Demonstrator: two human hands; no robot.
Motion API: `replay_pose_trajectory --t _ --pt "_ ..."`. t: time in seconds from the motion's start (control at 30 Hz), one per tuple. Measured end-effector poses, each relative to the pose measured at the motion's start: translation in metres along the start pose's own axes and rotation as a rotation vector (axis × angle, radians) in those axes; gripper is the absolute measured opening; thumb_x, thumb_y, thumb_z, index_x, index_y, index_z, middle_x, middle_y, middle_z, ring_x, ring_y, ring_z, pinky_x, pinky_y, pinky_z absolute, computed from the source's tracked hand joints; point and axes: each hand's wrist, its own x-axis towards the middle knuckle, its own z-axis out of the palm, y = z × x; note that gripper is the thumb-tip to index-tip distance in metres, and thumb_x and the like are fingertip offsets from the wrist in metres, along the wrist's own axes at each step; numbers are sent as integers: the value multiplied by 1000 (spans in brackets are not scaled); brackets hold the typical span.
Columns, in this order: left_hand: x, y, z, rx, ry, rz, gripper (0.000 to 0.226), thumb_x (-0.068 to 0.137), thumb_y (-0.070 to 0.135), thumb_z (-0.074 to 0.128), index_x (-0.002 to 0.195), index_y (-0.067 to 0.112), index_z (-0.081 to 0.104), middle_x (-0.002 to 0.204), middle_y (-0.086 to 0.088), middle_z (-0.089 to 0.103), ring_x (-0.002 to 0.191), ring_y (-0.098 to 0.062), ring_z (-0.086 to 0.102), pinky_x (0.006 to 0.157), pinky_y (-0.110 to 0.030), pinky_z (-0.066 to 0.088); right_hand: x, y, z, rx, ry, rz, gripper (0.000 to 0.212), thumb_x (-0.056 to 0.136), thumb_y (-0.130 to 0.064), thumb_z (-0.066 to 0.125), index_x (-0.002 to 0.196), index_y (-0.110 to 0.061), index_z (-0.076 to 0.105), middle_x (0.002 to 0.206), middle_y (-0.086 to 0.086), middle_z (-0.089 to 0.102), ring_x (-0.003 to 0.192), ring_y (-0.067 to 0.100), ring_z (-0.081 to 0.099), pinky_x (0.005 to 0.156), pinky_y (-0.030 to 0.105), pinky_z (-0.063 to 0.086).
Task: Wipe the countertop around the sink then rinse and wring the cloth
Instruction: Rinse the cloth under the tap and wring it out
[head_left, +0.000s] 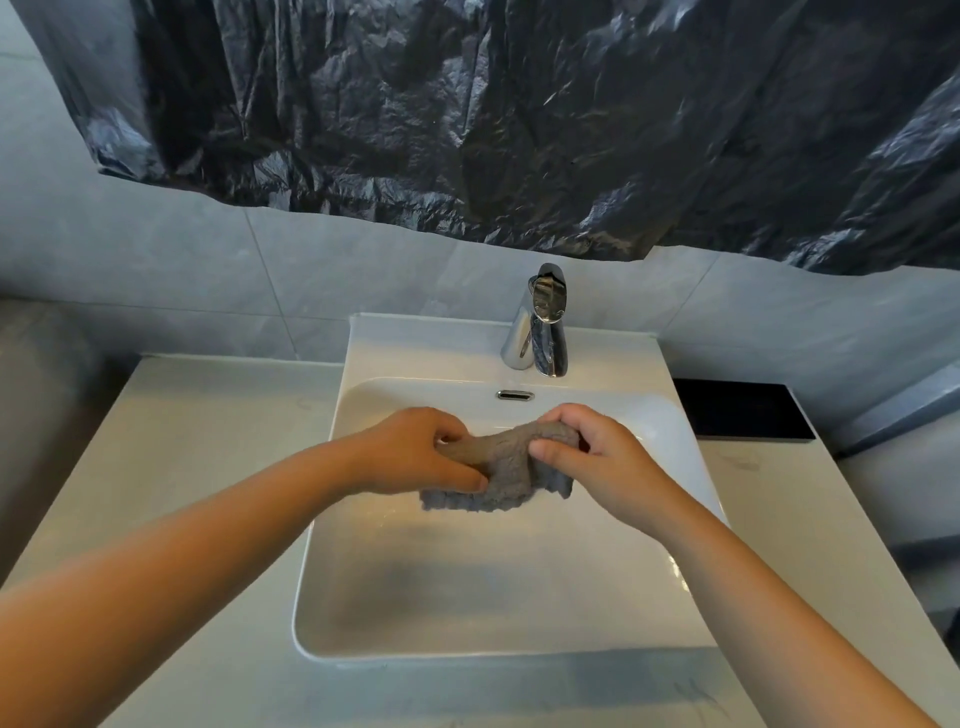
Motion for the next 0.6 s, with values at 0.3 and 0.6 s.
replay_pose_trajectory --t 0.3,0.6 --pt "6 -10 15 -748 -769 -132 40 87 16 65 121 3 49 107 -14 65 92 -21 64 83 -32 54 3 -2 32 -72 314 -354 15 97 -34 44 112 -31 47 95 -24 53 91 1 55 65 13 48" --pt "17 1 30 -142 -226 -166 32 78 34 74 96 8 66 72 -2 63 57 -12 56 52 -18 49 32 22 25 -433 86 -120 20 101 -35 36 107 -25 53 89 -9 57 82 6 55 59 9 37"
